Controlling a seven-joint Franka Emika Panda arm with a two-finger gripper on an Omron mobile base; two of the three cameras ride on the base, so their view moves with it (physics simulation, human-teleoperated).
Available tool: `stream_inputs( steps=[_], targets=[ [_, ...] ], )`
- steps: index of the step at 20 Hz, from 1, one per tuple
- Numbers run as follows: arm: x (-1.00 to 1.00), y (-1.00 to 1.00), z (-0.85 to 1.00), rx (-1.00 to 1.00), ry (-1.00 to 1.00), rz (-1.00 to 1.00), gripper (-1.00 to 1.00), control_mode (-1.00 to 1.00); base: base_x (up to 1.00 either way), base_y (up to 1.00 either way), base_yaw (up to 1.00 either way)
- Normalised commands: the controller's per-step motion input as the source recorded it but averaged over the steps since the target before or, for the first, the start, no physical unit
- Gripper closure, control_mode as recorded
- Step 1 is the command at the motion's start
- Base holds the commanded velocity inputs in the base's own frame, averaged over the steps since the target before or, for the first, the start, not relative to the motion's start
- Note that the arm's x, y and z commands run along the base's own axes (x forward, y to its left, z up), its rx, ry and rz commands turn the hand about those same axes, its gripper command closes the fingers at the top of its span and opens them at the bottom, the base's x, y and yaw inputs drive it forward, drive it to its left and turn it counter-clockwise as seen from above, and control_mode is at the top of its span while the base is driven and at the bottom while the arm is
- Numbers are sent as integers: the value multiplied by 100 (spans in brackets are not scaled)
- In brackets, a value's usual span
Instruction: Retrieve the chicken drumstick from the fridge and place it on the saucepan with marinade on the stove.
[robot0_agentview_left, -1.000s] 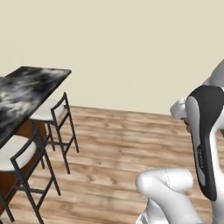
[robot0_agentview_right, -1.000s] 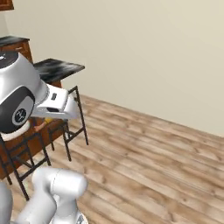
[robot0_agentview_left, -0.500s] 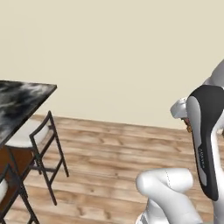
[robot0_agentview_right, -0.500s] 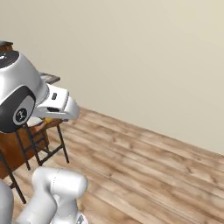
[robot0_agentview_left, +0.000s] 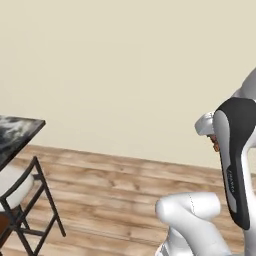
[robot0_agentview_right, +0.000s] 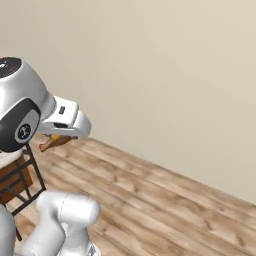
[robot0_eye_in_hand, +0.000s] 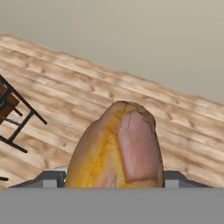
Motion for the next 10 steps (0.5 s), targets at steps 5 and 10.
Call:
stream_inputs(
  steps=[5,10],
  targets=[
    [0,0,0,0,0,0,100,100,100,-14,57],
    [0,0,0,0,0,0,100,100,93,-17,78]
  ],
)
